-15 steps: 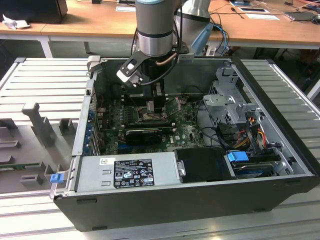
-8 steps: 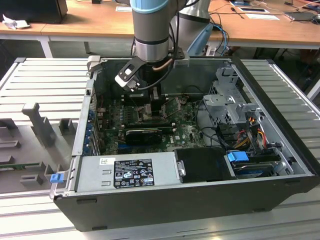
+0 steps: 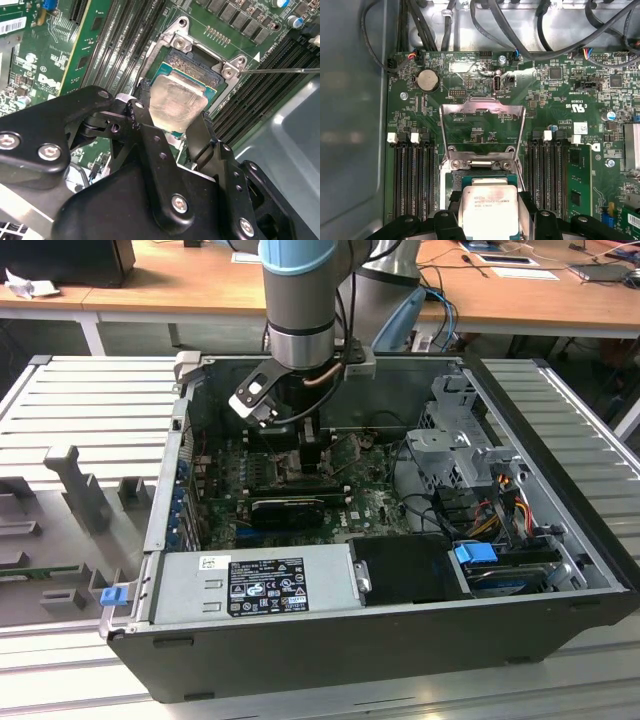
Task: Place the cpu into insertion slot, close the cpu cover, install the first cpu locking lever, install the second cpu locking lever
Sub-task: 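Place the cpu into insertion slot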
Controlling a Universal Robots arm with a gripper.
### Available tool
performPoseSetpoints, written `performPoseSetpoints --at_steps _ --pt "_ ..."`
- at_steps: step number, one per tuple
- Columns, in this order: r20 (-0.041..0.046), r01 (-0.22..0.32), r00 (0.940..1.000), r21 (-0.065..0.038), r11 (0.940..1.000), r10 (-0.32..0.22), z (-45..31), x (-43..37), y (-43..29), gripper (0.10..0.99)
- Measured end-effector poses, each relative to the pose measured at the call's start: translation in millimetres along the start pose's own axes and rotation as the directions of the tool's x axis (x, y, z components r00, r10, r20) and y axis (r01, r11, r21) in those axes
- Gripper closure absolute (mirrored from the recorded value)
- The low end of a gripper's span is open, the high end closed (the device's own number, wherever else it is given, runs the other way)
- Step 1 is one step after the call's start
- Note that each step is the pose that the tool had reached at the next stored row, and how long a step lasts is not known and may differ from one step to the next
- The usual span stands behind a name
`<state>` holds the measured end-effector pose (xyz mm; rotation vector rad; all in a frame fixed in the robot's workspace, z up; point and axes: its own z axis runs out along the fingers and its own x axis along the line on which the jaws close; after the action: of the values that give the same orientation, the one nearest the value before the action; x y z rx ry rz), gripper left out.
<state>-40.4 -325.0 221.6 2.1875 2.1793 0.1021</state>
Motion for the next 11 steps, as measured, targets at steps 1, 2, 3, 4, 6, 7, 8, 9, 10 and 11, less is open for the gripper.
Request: performPoseSetpoints --at_steps 1,2,3,4,6,7,8,9,10,11 --pt "0.0003 0.0 1.0 0.0 1.0 0.0 0.1 -0.1 -0.1 0.557" --pt "0.0004 0.0 1.0 0.0 1.0 0.0 0.2 -0.1 -0.1 0.557" --pt "0.0001 0.0 1.0 0.0 1.0 0.0 0.5 0.0 -0.1 0.557" --pt "0.0001 0.0 1.0 0.0 1.0 0.0 0.6 0.0 -0.1 0.557" --pt "-0.0003 0.0 1.0 0.0 1.0 0.0 1.5 0.0 -0.3 0.557" --pt "0.0 0.0 1.0 0.0 1.0 0.0 2.4 0.0 -0.6 0.557" --pt "0.0 -0.001 1.0 0.0 1.0 0.001 3.4 0.3 -0.8 0.557" --pt "0.0001 -0.002 1.0 0.0 1.0 0.002 4.5 0.9 -1.0 0.557" --pt "0.0006 -0.006 1.0 0.0 1.0 0.006 6.0 1.7 -1.3 0.557" --pt "0.0008 -0.008 1.0 0.0 1.0 0.008 6.6 2.2 -1.4 0.557"
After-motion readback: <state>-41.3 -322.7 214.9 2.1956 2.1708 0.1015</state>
